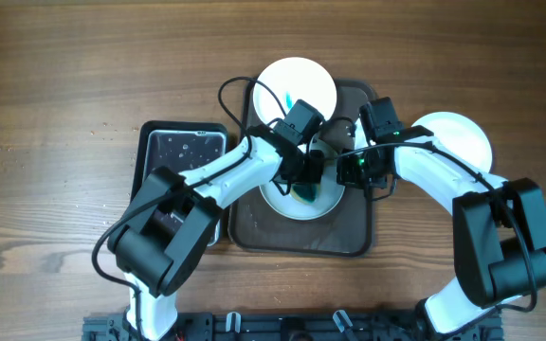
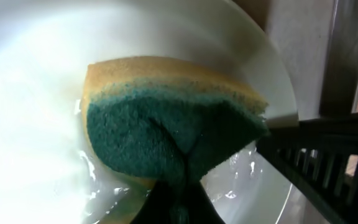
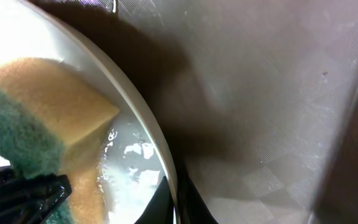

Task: Clean dirty plates on tray and stack at the side
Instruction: 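Scrub the plate with the sponge while right gripper holds the rim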

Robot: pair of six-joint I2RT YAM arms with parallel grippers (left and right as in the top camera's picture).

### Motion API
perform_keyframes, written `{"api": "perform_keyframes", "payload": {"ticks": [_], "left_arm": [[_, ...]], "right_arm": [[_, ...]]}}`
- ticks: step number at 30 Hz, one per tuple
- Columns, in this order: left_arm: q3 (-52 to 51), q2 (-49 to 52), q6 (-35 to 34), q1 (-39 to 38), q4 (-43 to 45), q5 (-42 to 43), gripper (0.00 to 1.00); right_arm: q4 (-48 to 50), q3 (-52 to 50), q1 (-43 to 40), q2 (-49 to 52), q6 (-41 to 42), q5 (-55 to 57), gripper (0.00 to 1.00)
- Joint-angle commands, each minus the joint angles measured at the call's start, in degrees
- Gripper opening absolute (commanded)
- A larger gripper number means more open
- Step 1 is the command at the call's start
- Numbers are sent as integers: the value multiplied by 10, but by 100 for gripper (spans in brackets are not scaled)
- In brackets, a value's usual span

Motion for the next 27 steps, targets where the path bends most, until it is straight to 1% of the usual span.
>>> {"api": "perform_keyframes", "payload": {"ticks": [1,3,5,8,9,12,16,19,20,22,25,26,27], "left_arm": [[-14,31,24,-14,-40,99,4],[-14,31,43,-15,-51,136,4],[-14,31,42,-12,-69,101,4],[-14,31,3,7,-98,-23,4],[-12,30,-16,25,-122,-108,4],[-1,24,-41,50,-170,-237,4],[7,7,-41,64,-187,-347,4],[6,4,-41,64,-187,-393,4],[6,4,-43,64,-183,-392,4],[6,4,-47,63,-169,-343,4],[6,5,-46,61,-133,-191,4],[4,6,-47,60,-108,-107,4],[3,7,-47,58,-89,-54,4]], "right_arm": [[-6,-12,-1,32,7,42,4],[-6,-12,-1,32,7,42,4],[-6,-12,-1,32,7,42,4],[-6,-12,-1,32,7,42,4],[-6,-12,-1,32,7,42,4],[-6,-12,-1,32,7,42,4],[-6,-12,-1,32,7,42,4],[-6,-12,-1,32,7,42,4],[-6,-12,-1,32,7,42,4],[-7,-12,-1,32,7,42,4],[-7,-12,-1,32,7,42,4],[-7,-12,-1,32,7,42,4],[-7,-12,-1,32,7,42,5]]}}
